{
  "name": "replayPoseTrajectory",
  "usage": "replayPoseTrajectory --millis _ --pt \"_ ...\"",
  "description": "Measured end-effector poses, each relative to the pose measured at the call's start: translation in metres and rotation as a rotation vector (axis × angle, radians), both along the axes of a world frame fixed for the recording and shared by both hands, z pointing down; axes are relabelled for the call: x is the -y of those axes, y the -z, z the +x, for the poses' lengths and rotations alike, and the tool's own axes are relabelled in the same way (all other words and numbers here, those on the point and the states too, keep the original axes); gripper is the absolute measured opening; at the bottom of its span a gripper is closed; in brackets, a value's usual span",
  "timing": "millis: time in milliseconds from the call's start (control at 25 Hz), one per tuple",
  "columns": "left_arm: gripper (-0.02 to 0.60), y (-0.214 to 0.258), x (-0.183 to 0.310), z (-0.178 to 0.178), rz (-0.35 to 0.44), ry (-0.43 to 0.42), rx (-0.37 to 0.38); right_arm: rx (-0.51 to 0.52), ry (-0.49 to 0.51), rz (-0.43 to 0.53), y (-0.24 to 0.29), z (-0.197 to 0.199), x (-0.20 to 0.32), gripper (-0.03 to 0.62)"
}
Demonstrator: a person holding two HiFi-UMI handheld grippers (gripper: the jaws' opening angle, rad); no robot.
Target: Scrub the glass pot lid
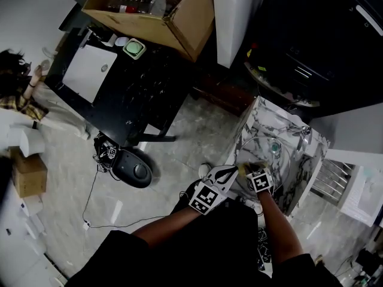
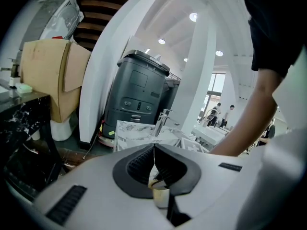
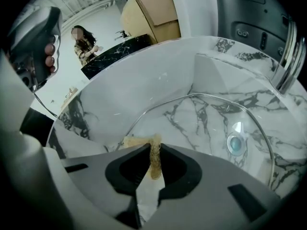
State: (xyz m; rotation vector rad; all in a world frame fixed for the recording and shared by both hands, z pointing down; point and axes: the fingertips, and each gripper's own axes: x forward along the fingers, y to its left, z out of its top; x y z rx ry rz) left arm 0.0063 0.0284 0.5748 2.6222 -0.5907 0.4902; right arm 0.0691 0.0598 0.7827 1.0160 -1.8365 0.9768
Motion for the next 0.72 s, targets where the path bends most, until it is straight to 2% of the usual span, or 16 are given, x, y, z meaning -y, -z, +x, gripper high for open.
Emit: replayPoseTrajectory --millis 720 --pt "0.017 -0.016 -0.007 0.006 -0.039 0.01 0.025 0.005 0.043 0.079 -0.002 0.008 0.026 0.061"
